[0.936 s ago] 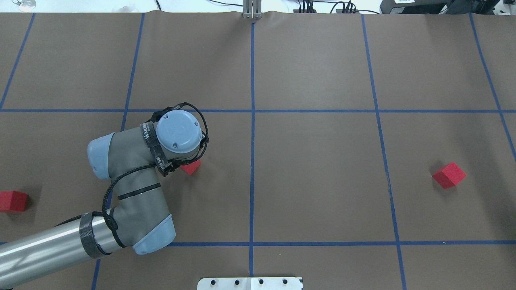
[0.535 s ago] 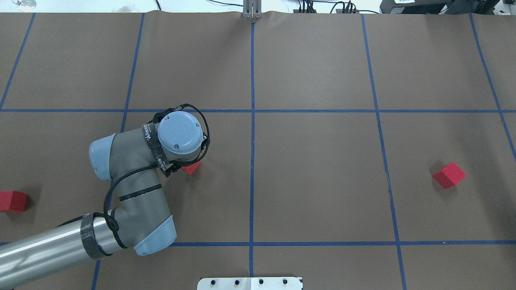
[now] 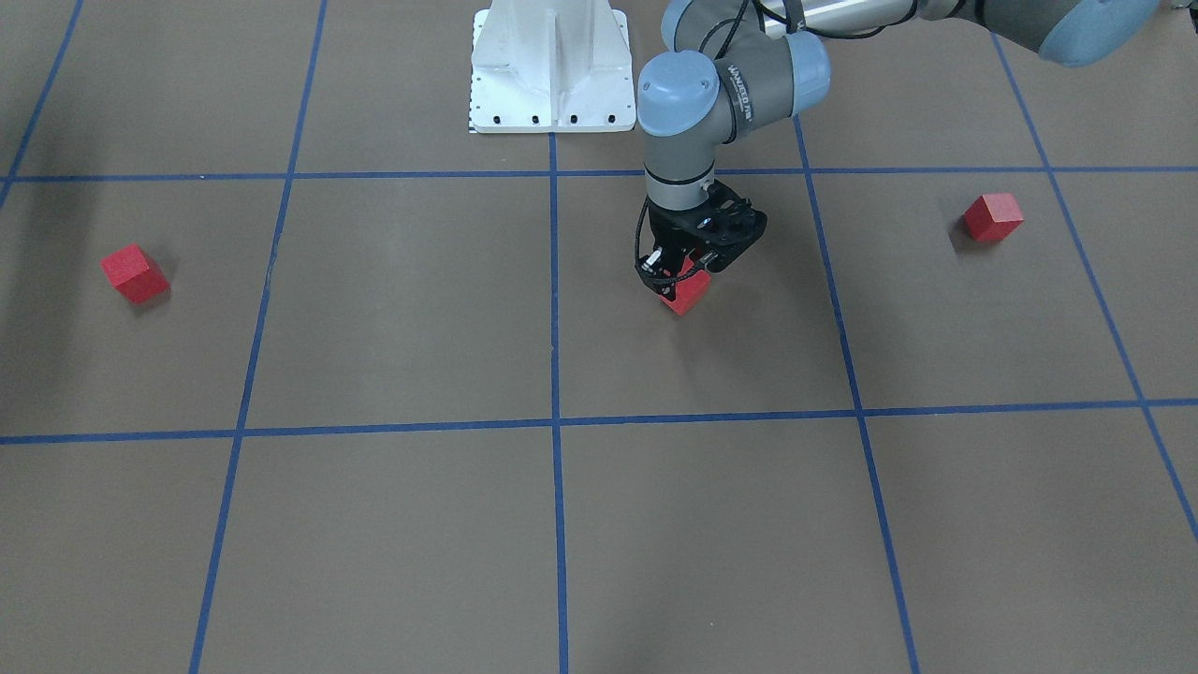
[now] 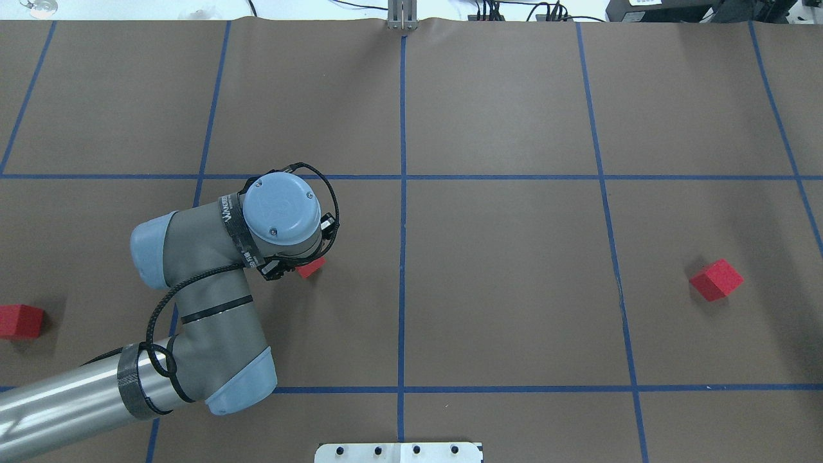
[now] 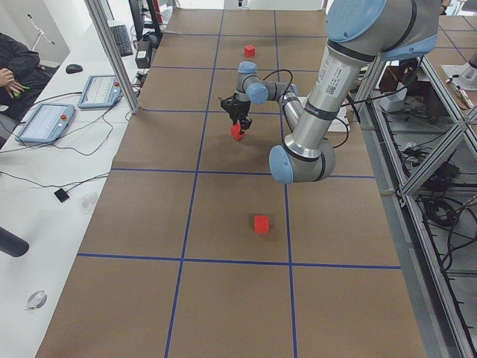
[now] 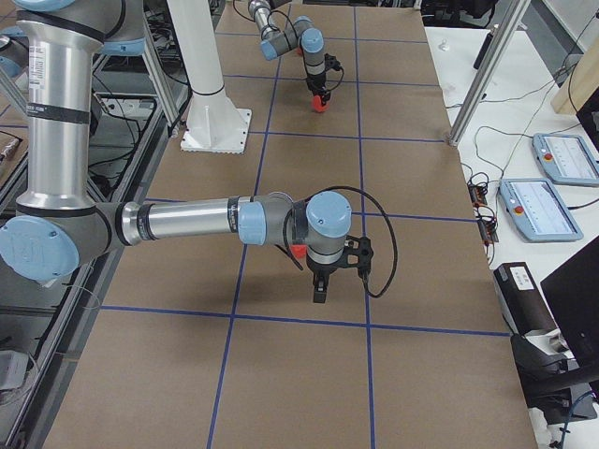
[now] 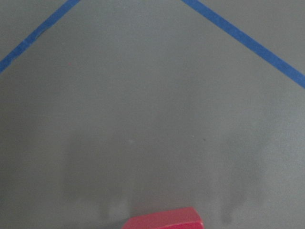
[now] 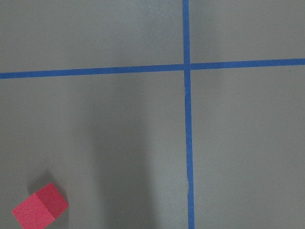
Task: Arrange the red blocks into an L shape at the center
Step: 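Lower the left gripper and close it on the red cube, then carry the red cube with the left gripper to the table centre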
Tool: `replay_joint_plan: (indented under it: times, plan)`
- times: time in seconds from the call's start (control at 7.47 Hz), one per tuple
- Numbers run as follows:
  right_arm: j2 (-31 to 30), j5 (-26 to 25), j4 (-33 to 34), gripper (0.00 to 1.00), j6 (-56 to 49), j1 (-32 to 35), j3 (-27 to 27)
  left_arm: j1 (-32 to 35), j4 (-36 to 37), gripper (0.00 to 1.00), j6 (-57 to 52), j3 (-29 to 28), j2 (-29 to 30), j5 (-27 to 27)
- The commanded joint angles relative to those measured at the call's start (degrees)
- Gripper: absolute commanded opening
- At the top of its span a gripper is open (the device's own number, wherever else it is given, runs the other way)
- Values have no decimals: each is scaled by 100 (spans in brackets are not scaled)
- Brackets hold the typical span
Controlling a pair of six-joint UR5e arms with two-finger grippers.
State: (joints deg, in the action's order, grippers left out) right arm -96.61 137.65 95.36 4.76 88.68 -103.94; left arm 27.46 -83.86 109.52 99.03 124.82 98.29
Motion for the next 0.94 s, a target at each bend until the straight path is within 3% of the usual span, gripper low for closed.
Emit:
replay_joint_plan:
  times: [0.0,0.54,0.8]
  plan:
    - [1,-2,0,99,7,0,-3,57,37,0,-114,151,33,-3]
    - [19,7,0,99,16,0,-21,93,-51,0,-2195,-347,795,-213]
    - [54,7,-9,99,25,-9,-21,93,-1047,0,-2820,-1162,1201,-214]
